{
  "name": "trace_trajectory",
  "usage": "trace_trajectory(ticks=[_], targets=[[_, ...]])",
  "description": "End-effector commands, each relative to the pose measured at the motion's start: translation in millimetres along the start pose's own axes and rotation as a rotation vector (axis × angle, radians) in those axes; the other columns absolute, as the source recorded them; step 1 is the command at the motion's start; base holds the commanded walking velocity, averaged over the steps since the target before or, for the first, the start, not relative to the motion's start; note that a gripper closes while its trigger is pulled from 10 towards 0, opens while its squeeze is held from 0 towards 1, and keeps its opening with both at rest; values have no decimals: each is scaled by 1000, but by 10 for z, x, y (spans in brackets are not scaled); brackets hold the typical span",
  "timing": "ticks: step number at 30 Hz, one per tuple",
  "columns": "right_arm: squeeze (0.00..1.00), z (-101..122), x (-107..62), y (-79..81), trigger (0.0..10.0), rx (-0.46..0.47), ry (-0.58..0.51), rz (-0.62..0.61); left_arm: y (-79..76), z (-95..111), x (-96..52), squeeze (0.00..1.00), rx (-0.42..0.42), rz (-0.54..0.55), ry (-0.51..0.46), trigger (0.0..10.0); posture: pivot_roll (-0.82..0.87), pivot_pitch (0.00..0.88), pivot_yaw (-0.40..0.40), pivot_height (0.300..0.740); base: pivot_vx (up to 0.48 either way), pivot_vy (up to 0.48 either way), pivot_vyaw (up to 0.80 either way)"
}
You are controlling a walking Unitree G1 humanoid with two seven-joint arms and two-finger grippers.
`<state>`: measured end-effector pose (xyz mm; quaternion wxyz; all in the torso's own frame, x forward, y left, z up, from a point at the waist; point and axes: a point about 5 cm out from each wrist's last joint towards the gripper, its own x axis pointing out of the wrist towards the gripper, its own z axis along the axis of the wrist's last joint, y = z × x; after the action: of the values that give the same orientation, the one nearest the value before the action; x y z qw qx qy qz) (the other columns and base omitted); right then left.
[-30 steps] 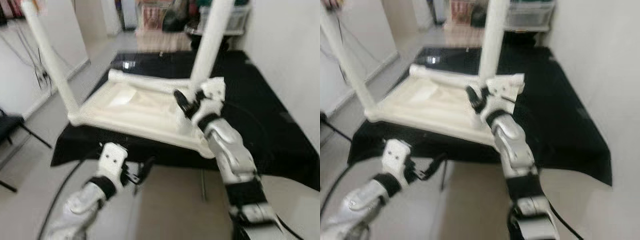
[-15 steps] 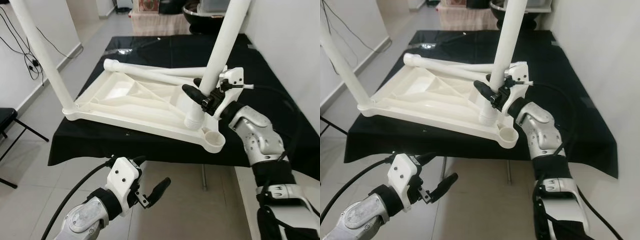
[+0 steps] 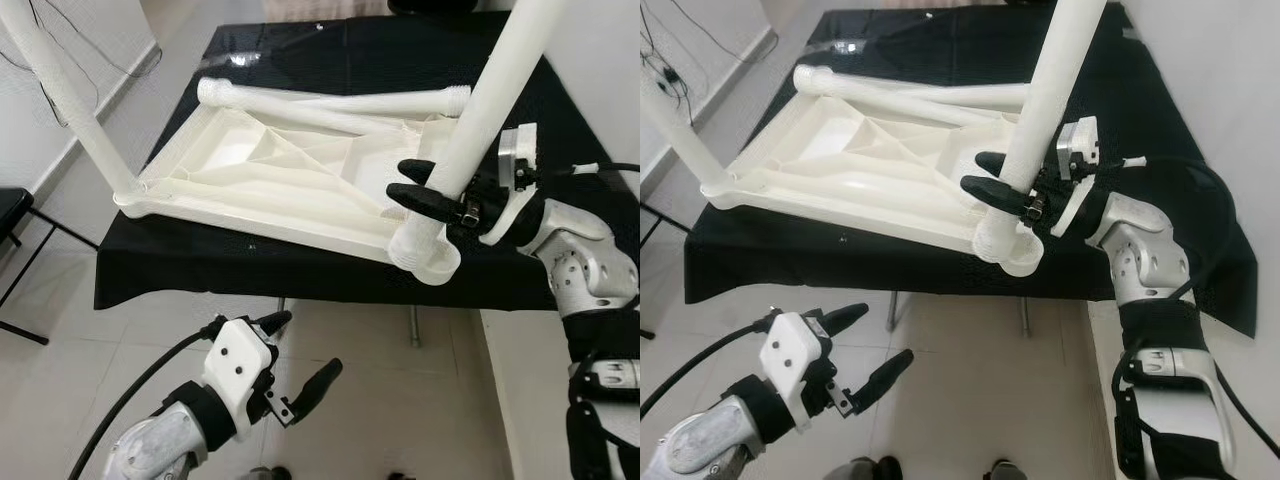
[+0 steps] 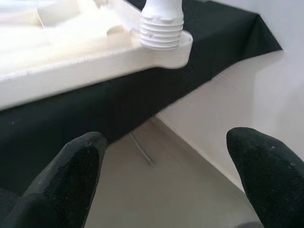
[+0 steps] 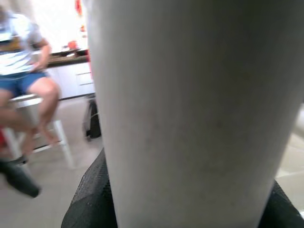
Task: Building children table
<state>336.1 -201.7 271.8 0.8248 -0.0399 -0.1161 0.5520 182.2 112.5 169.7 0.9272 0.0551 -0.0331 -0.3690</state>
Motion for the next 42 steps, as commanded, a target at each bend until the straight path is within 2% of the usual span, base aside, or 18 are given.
trace_trajectory(ticks=[1,7,10,14,18,21,25,26,29,39,42], targets=[[0,57,-35,10,10000,-12,6,44,-21,-17,-65,0,-6,-14,30,10000,22,301,61,740,0,0,0],[0,86,-99,-20,10000,-16,11,39,-48,-10,-92,0,-9,-17,32,10000,23,307,61,740,0,0,0],[0,148,-229,-8,10000,-25,36,53,-80,4,-140,0,-29,-16,33,10000,21,329,64,740,0,0,0],[0,159,-283,4,10000,-37,70,67,-105,14,-162,0,-39,-23,34,10000,22,332,65,740,0,0,0],[0,225,-392,-65,10000,-68,77,9,-137,23,-193,0,-44,-33,34,10000,26,329,65,740,0,0,0],[0,243,-406,-70,10000,-74,73,1,-144,24,-201,0,-44,-34,35,10000,25,329,67,740,0,0,0],[0,233,-375,-40,10000,-75,77,20,-154,29,-211,0,-45,-39,36,10000,24,329,69,740,0,0,0],[0,225,-295,-12,10000,-72,57,35,-160,31,-211,0,-48,-46,36,10000,20,331,71,740,0,0,0],[0,221,-196,9,10000,-61,26,54,-167,38,-209,0,-52,-52,36,10000,22,335,71,740,0,0,0],[0,175,-101,34,10000,-57,40,96,-183,48,-202,0,-55,-47,31,10000,21,347,58,740,0,0,0],[0,175,-97,-5,10000,-73,63,78,-187,51,-203,0,-56,-47,30,10000,22,349,53,740,0,0,0]])
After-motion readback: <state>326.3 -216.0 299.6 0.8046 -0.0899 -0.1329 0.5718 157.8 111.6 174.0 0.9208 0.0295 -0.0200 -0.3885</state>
